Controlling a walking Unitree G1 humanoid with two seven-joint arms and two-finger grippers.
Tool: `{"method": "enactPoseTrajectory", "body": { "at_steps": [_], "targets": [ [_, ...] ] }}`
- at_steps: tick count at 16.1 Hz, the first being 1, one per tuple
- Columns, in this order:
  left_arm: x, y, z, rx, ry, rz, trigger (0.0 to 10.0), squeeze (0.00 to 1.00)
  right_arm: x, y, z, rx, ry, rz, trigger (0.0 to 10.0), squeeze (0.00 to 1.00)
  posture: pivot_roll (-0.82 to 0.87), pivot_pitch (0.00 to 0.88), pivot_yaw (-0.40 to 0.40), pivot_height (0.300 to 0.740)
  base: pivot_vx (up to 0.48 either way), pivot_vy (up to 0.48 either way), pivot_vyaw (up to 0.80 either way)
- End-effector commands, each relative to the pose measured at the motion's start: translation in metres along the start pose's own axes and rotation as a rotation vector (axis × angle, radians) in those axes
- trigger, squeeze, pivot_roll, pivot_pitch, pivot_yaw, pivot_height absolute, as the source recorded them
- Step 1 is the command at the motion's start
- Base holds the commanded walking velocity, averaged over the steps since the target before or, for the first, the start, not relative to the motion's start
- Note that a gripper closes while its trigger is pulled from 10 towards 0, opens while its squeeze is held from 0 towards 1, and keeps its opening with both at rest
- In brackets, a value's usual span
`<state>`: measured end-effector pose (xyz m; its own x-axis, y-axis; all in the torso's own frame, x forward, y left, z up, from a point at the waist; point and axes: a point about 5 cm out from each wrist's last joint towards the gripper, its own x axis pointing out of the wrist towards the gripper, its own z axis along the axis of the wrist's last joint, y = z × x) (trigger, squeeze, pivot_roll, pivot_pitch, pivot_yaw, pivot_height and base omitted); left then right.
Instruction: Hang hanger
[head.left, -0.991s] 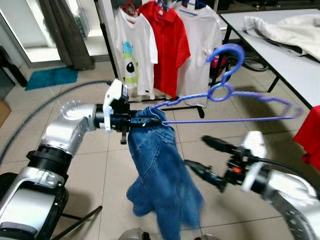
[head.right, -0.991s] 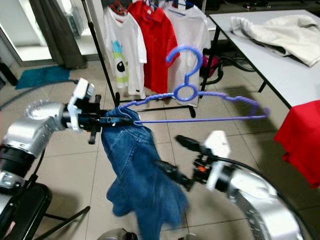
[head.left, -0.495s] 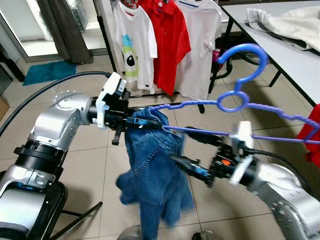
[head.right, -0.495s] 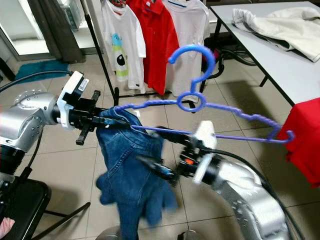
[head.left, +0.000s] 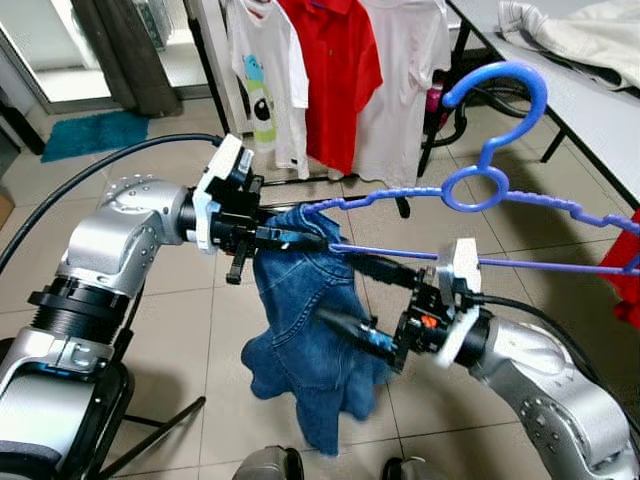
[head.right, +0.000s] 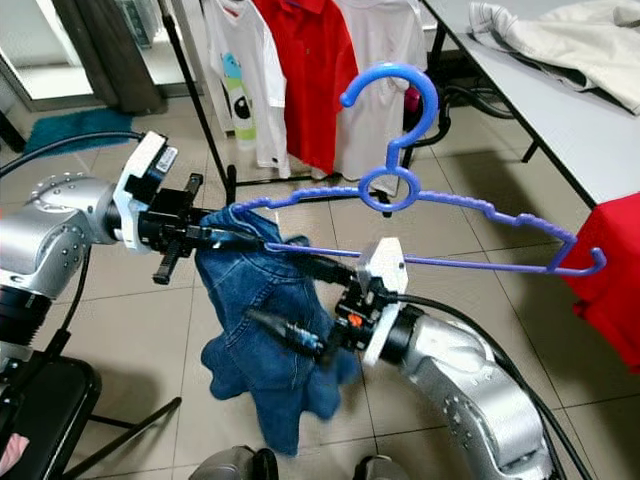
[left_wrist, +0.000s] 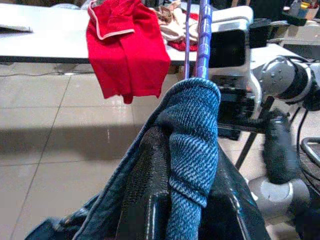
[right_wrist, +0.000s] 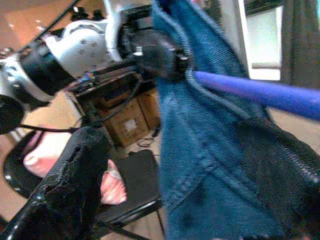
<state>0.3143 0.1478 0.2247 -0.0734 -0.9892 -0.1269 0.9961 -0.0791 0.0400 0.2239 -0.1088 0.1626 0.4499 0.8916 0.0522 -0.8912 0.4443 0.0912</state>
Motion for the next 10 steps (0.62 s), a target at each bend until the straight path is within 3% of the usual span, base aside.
{"method": "enactPoseTrajectory", "body": {
  "at_steps": [1, 7, 10],
  "targets": [
    [-0.0039, -0.0006, 0.0124, 0.052, 0.002, -0.006, 0.0, 0.00, -0.0009, -0.0019, -0.0006, -0.016, 0.009, -0.014, 10.0, 0.00, 0.02, 0.134, 0.086, 0.740, 0.000, 0.000, 0.00],
    [-0.0050, -0.0015, 0.0146, 0.034, -0.010, -0.014, 0.0, 0.00, -0.0020, -0.0090, -0.0033, -0.037, -0.028, -0.083, 10.0, 0.00, 0.03, 0.122, 0.088, 0.740, 0.000, 0.000, 0.00],
    [-0.0043, 0.0003, 0.0162, 0.031, -0.020, -0.011, 0.0, 0.00, 0.0032, -0.0028, -0.0005, 0.000, -0.079, -0.026, 10.0, 0.00, 0.03, 0.112, 0.091, 0.740, 0.000, 0.000, 0.00]
  ]
}}
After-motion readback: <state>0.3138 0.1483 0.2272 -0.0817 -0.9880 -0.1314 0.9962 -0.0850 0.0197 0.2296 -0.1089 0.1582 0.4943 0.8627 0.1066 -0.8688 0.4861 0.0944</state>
